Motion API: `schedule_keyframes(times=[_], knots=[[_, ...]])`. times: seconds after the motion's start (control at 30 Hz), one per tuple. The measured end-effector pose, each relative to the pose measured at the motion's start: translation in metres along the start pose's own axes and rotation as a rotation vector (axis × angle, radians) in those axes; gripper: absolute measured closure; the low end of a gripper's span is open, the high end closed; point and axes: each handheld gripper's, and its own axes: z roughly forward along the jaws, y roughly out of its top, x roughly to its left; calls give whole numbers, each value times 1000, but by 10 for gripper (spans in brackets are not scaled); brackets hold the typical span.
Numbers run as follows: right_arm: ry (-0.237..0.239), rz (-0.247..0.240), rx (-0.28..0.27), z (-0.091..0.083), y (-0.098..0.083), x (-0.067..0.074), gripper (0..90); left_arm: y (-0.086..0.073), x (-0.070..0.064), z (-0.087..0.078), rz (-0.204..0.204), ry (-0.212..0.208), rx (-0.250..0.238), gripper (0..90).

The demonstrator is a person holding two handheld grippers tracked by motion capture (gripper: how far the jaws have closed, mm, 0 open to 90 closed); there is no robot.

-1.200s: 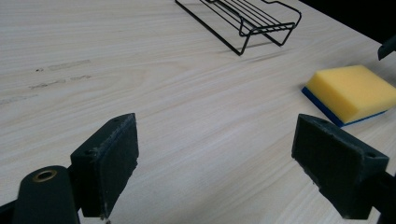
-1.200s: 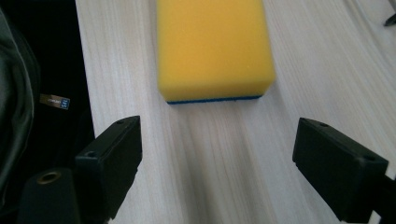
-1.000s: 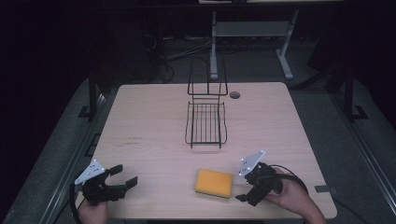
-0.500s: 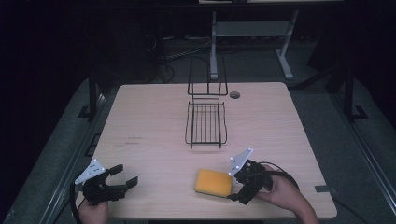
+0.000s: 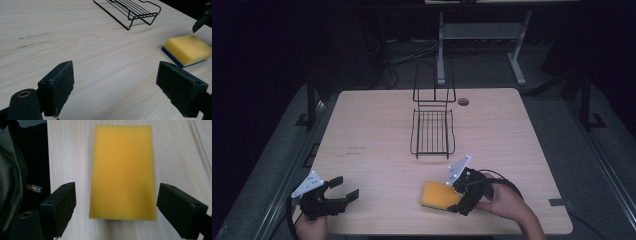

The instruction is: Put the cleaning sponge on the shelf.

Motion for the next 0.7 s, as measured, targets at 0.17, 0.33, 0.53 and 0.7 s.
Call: schedule_keyframes(times=[0.17, 0.33, 0.53, 0.7], knots=[[6, -1, 3, 3, 4, -2, 154, 0, 0, 0, -3, 2, -2, 140], [15, 1, 18, 7, 10, -6, 154, 0, 0, -1, -3, 2, -1, 140], [21, 3, 19, 9, 14, -9, 154, 0, 0, -1, -3, 3, -1, 140], [22, 0, 29, 11, 17, -10, 154, 0, 0, 0, -2, 1, 0, 141]])
